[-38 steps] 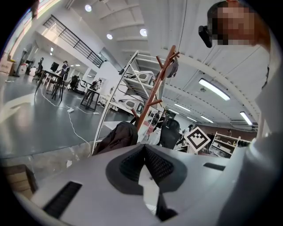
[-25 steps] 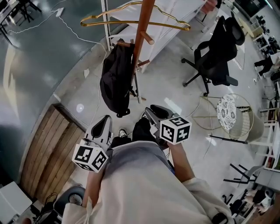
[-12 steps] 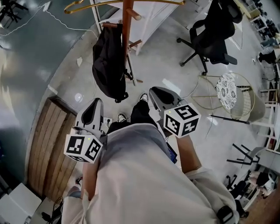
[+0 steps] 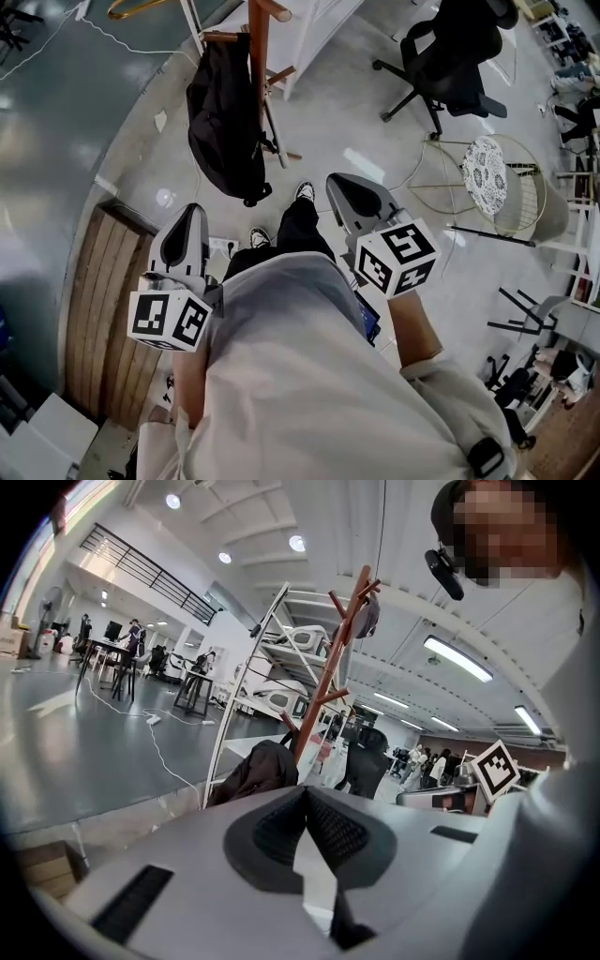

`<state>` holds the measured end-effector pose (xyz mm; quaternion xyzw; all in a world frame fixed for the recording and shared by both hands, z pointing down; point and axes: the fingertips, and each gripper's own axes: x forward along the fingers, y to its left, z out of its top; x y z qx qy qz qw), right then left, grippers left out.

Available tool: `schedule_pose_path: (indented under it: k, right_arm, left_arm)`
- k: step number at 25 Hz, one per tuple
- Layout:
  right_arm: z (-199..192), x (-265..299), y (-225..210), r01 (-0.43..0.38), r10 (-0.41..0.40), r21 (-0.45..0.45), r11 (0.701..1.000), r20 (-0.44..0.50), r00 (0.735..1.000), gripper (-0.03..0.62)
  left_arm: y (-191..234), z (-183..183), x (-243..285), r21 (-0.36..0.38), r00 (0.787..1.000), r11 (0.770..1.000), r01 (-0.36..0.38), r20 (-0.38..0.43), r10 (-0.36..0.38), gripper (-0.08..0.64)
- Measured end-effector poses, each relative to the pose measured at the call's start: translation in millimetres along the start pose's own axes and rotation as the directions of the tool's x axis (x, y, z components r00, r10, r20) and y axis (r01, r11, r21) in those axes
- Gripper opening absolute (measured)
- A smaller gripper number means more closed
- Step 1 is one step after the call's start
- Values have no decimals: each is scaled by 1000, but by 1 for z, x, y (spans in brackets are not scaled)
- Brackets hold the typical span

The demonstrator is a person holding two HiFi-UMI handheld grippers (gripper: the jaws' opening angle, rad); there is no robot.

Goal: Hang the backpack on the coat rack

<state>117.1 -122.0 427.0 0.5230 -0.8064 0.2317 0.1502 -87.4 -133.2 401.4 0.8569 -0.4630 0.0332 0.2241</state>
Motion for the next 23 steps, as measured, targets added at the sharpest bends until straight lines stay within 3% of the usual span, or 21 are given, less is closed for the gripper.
schedule_pose_path:
  k: [23]
  right_arm:
    - [-13, 11, 13, 8, -15, -72, 997, -100, 995, 9]
  left_arm:
    - [12, -7, -4, -17, 1000, 1000, -20, -19, 19, 3]
